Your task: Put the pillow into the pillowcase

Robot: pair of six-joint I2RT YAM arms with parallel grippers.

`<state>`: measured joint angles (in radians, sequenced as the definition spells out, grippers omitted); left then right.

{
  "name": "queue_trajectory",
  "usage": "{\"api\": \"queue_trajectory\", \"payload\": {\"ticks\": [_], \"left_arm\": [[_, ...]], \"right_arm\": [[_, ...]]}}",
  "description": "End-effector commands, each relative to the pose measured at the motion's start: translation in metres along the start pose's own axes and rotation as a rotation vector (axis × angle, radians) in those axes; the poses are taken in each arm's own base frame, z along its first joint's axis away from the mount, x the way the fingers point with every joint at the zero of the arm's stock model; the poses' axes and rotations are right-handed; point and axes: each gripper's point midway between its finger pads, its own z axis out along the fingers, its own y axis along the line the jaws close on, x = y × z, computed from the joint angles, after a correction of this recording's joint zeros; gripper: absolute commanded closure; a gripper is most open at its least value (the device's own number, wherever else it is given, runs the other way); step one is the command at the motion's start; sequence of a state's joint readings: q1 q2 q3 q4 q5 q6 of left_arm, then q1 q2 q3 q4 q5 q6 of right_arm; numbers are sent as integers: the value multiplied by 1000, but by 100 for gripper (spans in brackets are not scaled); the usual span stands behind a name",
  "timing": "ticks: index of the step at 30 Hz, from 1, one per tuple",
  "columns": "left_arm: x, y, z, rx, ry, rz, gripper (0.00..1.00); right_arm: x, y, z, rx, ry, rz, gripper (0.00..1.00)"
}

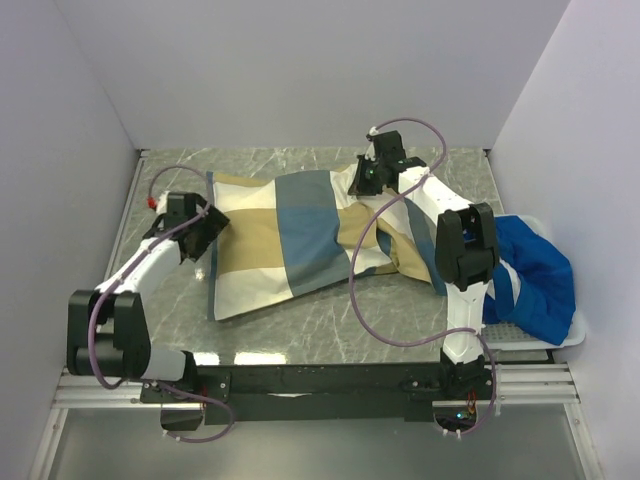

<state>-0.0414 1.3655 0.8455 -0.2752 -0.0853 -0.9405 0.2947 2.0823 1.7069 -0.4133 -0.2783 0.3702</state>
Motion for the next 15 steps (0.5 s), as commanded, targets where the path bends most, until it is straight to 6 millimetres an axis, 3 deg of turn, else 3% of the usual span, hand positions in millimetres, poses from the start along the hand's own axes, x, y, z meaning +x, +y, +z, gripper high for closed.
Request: {"api": "queue_trajectory", "payload": {"ticks": [1, 3, 5, 6, 8, 9, 11, 14, 15], "left_arm": [[24, -45, 5, 145, 27, 122, 1], [40, -49, 15, 138, 68, 131, 1], [51, -43, 27, 104, 109, 122, 10], [50, -38, 32, 78, 107, 118, 41], [35, -24, 36, 2, 62, 112, 72], [18, -10, 38, -43, 32, 78, 99], [-19, 1, 33, -86, -69, 64, 99], [-77, 18, 24, -167, -216, 101, 99], [-98, 14, 19, -173, -252, 97, 99]], "right_arm": [[-3, -2, 5, -2, 0, 9, 100], [-1, -4, 6, 6, 4, 11, 100], [-3, -3, 5, 4, 3, 12, 100], [-3, -3, 4, 5, 3, 12, 100], [-2, -3, 1, 4, 3, 13, 100], [-4, -1, -3, 1, -5, 12, 100], [-2, 0, -6, 5, -5, 16, 100], [0, 15, -21, -32, -23, 13, 100], [3, 18, -23, -35, -24, 13, 100]]}}
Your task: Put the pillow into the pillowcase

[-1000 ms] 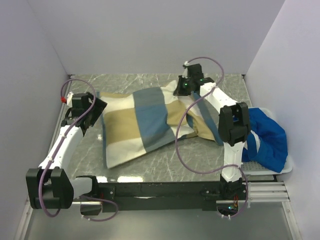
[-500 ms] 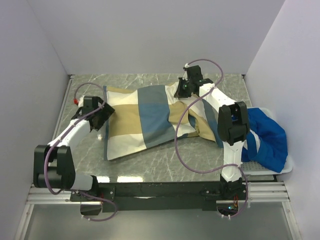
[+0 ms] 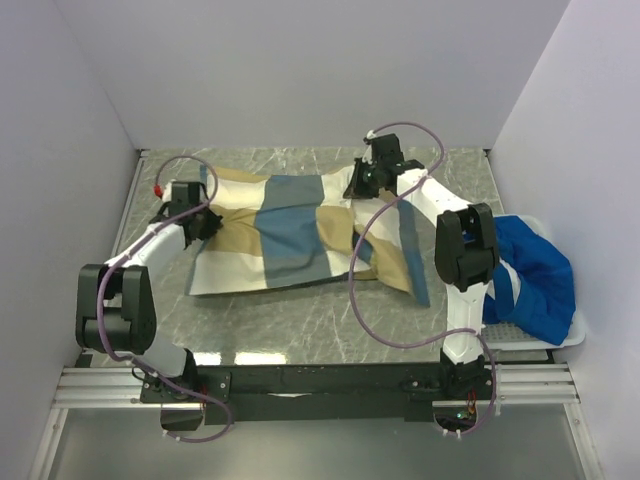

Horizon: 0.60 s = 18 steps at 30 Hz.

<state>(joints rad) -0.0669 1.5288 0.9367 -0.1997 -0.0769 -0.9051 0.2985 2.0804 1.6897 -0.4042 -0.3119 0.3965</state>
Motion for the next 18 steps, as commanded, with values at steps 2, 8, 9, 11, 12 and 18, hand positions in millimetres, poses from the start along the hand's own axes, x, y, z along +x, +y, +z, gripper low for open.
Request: {"api": "queue_trajectory", "payload": {"ticks": [2, 8, 9, 11, 12, 18], "left_arm": [[-112, 46, -16, -249, -289, 73, 99], [-128, 7, -23, -189, -242, 121, 47], [-122, -4, -29, -169, -247, 147, 33], [-123, -21, -53, -107, -281, 168, 13], [-112, -29, -58, -75, -266, 188, 13], [-23, -76, -112, 179, -152, 296, 23]], "right_arm": [[6, 26, -29, -18, -42, -40, 100], [9, 27, -52, 34, -59, -69, 74], [6, 23, -59, 58, -82, -71, 55], [1, 24, -80, 81, -131, -63, 36], [0, 22, -88, 91, -151, -47, 32], [24, -28, -127, 180, -267, 115, 23]]}}
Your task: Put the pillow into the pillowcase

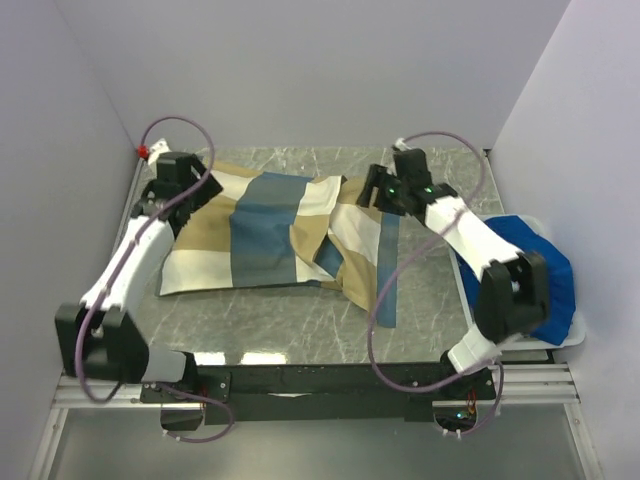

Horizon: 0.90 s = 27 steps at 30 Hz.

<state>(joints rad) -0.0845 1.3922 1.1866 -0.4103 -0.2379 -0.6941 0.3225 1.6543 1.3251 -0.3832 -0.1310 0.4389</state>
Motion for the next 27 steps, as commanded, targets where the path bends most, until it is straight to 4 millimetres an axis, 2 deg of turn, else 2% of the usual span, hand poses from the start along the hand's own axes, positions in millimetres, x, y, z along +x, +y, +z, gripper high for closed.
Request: {"api": "queue_trajectory", "payload": {"ticks": [1, 2, 3, 4, 5, 6, 8, 9, 11, 12, 13, 15, 17, 26, 27], "left_arm": [[54, -50, -62, 229, 68, 71, 25], [67, -60, -70, 274, 80, 75, 30], [107, -68, -81, 321, 146, 127, 31], [120, -72, -90, 347, 164, 125, 31], [133, -74, -94, 351, 178, 138, 33], [159, -75, -101, 376, 223, 167, 33], [186, -78, -112, 418, 282, 157, 31], [210, -77, -118, 451, 322, 166, 30], [229, -77, -128, 486, 363, 123, 24], [245, -68, -129, 476, 380, 133, 23], [244, -76, -132, 512, 368, 94, 23], [259, -71, -133, 535, 404, 71, 22], [256, -84, -136, 593, 385, 14, 22], [261, -100, -125, 595, 318, -69, 26], [264, -105, -130, 593, 316, -53, 27]], "right_arm": [[-5, -46, -28, 109, -138, 135, 23], [8, -64, -28, 150, -130, 160, 23], [15, -74, -27, 170, -118, 174, 23], [21, -82, -25, 186, -109, 181, 23], [33, -100, -21, 239, -89, 194, 24], [39, -107, -18, 260, -79, 195, 24], [56, -120, -7, 278, -46, 216, 24], [62, -122, -2, 275, -30, 227, 25], [72, -127, 10, 281, -2, 243, 26], [75, -128, 12, 283, 3, 251, 26], [78, -129, 15, 284, 5, 258, 26], [84, -129, 20, 267, 13, 279, 27], [90, -131, 24, 273, 19, 297, 27], [100, -136, 29, 276, 20, 326, 27], [100, -135, 29, 274, 23, 322, 27]]}}
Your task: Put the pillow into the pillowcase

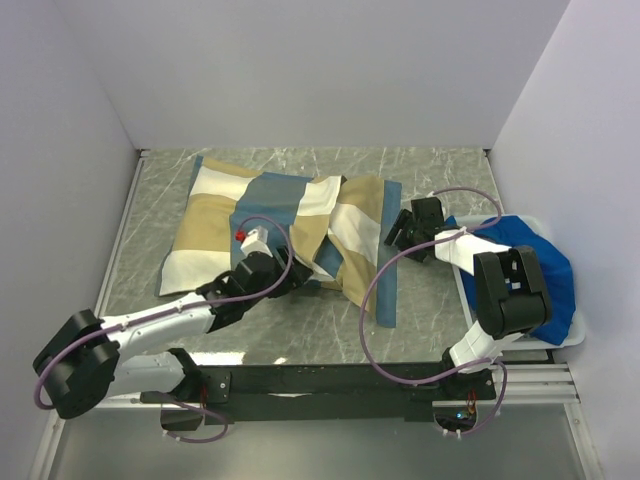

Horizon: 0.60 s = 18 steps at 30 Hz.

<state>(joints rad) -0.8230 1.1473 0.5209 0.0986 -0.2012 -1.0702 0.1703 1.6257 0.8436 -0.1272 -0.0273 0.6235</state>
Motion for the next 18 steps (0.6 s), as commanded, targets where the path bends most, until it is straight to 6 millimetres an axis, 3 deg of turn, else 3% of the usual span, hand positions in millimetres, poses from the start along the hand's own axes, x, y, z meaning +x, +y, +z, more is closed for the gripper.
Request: {"api": "queue_trajectory", "payload": {"ticks": [1, 2, 4, 5, 6, 8, 18], "left_arm": [[-7, -24, 11, 23, -81, 7, 27], [-8, -37, 11, 27, -101, 37, 30], [3, -25, 17, -73, -98, 147, 33], [4, -32, 15, -100, -132, 191, 35], [12, -21, 16, -152, -120, 240, 35], [19, -25, 15, -163, -127, 297, 37], [10, -14, 32, -318, -172, 557, 49]], "right_arm": [[-3, -1, 5, -5, -21, 17, 27], [-3, 0, 4, -8, -20, 14, 27], [-4, 1, 4, -10, -21, 11, 27], [-4, 0, 3, -5, -21, 3, 27], [-4, -1, 3, -2, -19, -2, 27], [-5, -2, 3, -3, -18, -10, 27], [-10, 5, 3, -18, -5, -30, 27]]}}
